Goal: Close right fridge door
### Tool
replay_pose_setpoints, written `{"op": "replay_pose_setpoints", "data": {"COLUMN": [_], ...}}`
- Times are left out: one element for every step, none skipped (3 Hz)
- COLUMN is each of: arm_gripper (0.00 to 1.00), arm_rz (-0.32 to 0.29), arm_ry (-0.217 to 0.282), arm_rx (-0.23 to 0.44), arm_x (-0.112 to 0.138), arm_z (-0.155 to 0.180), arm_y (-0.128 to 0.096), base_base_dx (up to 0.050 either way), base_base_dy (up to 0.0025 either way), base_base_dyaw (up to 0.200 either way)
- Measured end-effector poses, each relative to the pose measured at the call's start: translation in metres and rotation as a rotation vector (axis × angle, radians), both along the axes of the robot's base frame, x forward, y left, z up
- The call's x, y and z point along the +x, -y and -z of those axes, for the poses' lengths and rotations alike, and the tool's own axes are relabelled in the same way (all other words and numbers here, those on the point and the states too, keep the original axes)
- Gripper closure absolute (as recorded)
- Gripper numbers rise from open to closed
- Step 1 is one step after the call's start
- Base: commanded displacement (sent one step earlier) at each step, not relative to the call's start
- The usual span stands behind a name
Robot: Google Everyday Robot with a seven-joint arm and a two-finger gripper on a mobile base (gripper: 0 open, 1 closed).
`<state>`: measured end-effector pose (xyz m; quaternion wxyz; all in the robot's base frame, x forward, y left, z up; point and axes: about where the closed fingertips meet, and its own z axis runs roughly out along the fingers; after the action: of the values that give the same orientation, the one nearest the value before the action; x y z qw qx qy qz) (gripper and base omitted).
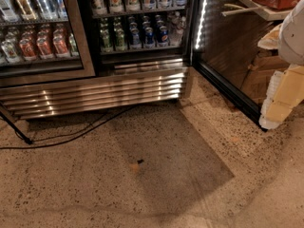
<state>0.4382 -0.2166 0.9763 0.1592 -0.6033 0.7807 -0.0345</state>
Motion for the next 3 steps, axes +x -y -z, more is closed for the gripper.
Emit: {"op": "replay_pose_setpoints", "data": {"arm_gripper": [0.0, 0.0, 0.0], "arm_rz": [0.0, 0.0, 0.0], "arm_ry": [0.0, 0.0, 0.0], "arm_rx": [0.0, 0.0, 0.0], "arm_x": [0.0, 0.0, 0.0], "arm_z": [0.0, 0.0, 0.0], "arm_y": [0.0, 0.0, 0.0], "base_base_dx": [0.045, 0.022, -0.038], "base_base_dy": [-0.00186, -0.00205, -0.00228], "base_base_dyaw": [-0.082, -0.179, 0.129]}}
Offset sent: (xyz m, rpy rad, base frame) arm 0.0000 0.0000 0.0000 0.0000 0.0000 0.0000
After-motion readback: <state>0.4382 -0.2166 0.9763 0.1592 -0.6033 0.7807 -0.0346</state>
